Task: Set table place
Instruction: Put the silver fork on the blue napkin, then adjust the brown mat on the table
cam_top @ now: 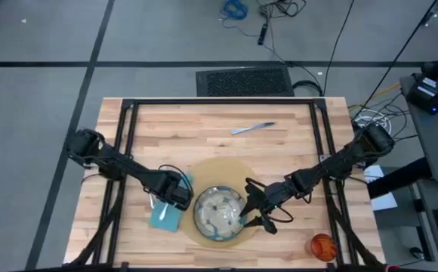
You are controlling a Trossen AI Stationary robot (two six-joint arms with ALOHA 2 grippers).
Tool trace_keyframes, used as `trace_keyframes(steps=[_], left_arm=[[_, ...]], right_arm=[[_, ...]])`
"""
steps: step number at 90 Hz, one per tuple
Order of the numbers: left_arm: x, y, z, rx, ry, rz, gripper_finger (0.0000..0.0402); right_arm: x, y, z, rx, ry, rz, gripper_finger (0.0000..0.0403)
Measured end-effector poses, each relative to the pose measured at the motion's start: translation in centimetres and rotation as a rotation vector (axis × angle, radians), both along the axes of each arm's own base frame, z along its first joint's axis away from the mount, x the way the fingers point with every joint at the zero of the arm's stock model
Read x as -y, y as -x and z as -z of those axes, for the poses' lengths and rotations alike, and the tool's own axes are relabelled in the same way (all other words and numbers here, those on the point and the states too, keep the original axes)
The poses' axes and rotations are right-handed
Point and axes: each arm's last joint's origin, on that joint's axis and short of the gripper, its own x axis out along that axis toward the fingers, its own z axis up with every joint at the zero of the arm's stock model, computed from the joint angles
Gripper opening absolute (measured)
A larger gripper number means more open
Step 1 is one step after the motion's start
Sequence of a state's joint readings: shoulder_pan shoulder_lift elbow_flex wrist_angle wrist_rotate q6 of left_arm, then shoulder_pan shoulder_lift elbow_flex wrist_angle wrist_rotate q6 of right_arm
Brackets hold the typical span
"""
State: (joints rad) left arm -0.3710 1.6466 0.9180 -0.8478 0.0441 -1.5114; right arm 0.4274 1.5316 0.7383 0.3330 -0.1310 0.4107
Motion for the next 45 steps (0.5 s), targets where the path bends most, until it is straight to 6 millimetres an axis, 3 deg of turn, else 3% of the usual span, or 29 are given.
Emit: trace_keyframes(steps=[26,45], left_arm=[[0.03,-0.05,0.02,-0.003,0.020,0.000,0.0104],[0.00,-0.05,-0.59,0.003,0.044,0.057,0.0116]], right_arm=[[0.00,0.00,0.02,-0.001,0.001,0.000,0.0196],[0.00,0.01,0.03,-0.002,0.001,0.000,0.0196]])
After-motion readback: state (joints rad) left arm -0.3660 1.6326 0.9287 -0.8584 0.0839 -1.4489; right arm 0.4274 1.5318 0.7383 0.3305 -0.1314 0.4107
